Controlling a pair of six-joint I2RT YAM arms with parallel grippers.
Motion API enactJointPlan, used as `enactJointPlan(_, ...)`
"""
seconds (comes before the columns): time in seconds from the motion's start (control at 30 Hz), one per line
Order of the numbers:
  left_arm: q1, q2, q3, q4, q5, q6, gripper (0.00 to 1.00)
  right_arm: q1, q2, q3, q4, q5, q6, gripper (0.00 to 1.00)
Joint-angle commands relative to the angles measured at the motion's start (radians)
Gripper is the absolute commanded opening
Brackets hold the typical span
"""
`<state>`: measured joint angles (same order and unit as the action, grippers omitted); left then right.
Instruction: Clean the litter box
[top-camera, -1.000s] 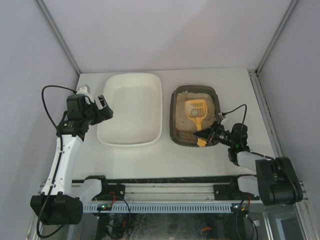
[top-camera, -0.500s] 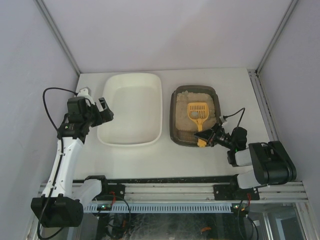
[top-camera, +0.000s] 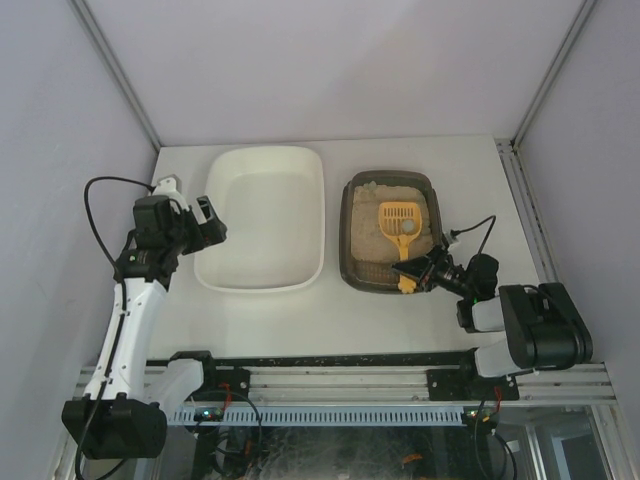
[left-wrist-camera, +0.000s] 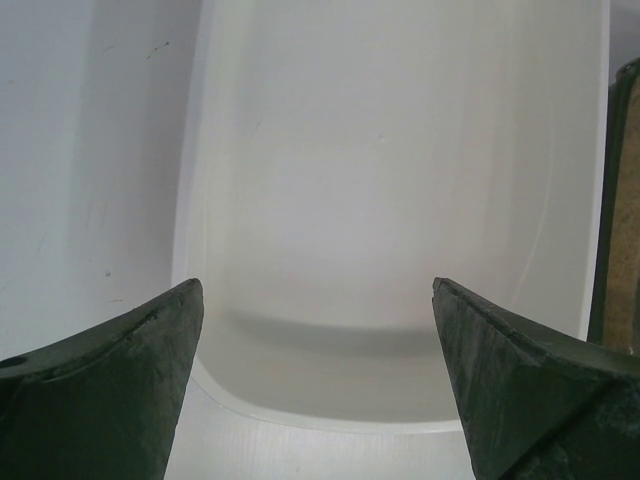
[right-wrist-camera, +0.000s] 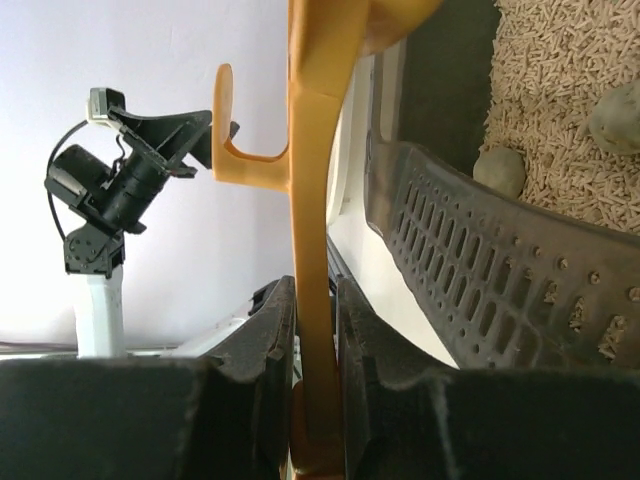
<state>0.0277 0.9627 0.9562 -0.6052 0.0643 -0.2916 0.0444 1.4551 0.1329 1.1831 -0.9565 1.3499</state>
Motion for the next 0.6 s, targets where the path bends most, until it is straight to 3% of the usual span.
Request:
enactJointPlan(0.0,0.008,-0.033,-0.031,0.033,0.018,0.034,1.00,0.040,-0.074,0.029,-0.089,-0.007,-0.082,0.00)
enactJointPlan(0.2,0.014,-0.031,0.000,0.038,-0.028,0.036,1.00,0.017,-0.283,0.057,-0.484,0.030,-0.278,0.00)
enactJointPlan(0.3,0.018,-0.018,0.050,0.051,-0.100,0.170,0.96,0.043,-0.369,0.101,-0.675,0.049,-0.339,0.00)
enactJointPlan(0.37,0.026,0.009,0.102,0.027,-0.152,0.302,1.00,0.077,-0.427,0.165,-0.833,0.088,-0.411,0.00)
enactJointPlan(0.43,0.070,0.051,0.166,-0.052,-0.112,0.381,1.00,0.128,-0.472,0.244,-0.992,0.143,-0.483,0.00)
enactJointPlan(0.57,0.263,0.186,0.288,-0.186,0.136,0.364,1.00,0.246,-0.455,0.421,-1.229,0.226,-0.597,0.00)
